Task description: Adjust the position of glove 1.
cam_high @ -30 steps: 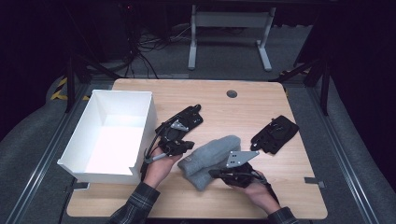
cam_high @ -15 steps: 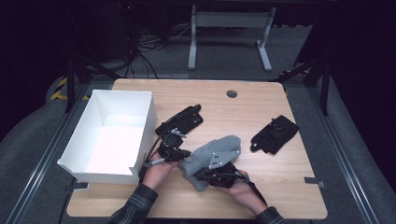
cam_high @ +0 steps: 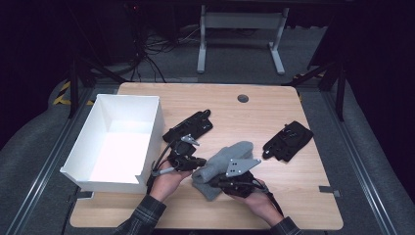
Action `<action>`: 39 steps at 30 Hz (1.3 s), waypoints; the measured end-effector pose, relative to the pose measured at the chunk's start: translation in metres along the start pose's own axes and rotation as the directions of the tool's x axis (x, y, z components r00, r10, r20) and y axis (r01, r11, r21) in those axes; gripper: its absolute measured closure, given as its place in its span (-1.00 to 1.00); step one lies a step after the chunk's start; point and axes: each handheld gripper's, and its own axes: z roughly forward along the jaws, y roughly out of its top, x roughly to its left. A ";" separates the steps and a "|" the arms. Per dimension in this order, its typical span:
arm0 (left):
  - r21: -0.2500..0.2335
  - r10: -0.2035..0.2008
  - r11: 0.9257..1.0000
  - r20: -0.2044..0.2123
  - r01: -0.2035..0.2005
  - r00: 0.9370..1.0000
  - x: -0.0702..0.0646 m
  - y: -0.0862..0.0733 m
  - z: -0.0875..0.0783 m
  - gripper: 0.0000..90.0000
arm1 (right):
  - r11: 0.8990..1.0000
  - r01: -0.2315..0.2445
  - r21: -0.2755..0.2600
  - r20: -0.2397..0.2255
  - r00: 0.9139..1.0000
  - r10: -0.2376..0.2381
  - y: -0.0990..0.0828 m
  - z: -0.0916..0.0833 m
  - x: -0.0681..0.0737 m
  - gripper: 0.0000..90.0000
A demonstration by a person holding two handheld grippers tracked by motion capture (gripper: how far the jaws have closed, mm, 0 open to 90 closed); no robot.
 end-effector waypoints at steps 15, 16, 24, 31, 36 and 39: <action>-0.042 0.033 0.999 0.001 -0.033 0.999 -0.006 0.004 -0.009 0.86 | 0.997 0.021 0.073 0.050 0.998 -0.024 -0.019 -0.032 0.006 0.83; -0.049 0.048 0.998 -0.008 -0.048 0.999 -0.008 0.008 -0.011 0.80 | 0.997 0.012 0.077 0.069 0.997 -0.017 -0.024 -0.040 0.003 0.74; -0.074 0.076 0.994 -0.001 -0.076 0.997 -0.010 0.021 -0.009 0.22 | 0.993 -0.053 0.106 0.155 0.987 0.037 -0.046 -0.064 -0.012 0.28; -0.087 0.090 0.992 0.032 -0.087 0.995 -0.005 0.034 0.006 -0.10 | 0.981 -0.134 0.137 0.232 0.968 0.100 -0.070 -0.082 -0.025 -0.18; -0.061 0.106 0.993 0.066 -0.102 0.992 -0.005 0.038 0.027 -0.38 | 0.979 -0.157 0.127 0.296 0.948 0.114 -0.084 -0.094 -0.034 -0.41; -0.046 0.125 0.991 0.053 -0.123 0.991 -0.010 0.038 0.035 -0.56 | 0.978 -0.167 0.122 0.314 0.942 0.122 -0.086 -0.097 -0.037 -0.44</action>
